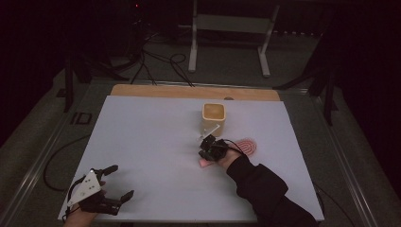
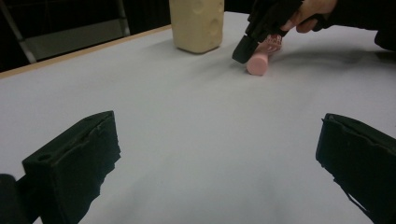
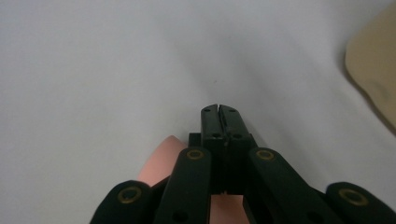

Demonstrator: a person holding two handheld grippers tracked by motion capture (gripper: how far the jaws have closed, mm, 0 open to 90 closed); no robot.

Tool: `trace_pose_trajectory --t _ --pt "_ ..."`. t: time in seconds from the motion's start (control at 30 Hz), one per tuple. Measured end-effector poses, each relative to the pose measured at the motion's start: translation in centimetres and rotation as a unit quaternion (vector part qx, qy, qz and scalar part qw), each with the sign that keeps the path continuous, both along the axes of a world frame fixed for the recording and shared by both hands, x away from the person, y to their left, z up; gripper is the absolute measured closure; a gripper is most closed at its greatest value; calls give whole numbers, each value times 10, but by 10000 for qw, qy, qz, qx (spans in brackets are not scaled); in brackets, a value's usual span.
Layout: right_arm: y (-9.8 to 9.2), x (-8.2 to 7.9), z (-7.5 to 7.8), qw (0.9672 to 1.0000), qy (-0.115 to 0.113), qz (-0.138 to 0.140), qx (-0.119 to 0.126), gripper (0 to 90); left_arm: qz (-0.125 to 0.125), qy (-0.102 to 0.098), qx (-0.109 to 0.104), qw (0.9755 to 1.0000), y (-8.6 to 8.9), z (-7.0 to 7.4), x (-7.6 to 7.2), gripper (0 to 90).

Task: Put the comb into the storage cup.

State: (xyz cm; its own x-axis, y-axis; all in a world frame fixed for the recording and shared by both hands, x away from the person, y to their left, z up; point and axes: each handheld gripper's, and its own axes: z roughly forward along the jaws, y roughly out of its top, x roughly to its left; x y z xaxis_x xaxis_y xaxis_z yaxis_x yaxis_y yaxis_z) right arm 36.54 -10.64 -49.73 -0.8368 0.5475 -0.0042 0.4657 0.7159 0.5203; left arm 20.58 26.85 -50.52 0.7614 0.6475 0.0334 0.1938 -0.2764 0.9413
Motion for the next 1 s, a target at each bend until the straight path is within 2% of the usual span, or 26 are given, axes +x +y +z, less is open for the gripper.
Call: trace_pose_trajectory --t 0.6,1.0 --pt "-19 -39 6 9993 7 364 -95 900 22 29 -7 10000 0 0 0 0" --pt "-38 -60 6 9990 95 410 -126 900 10 46 -12 10000 0 -1 0 0"
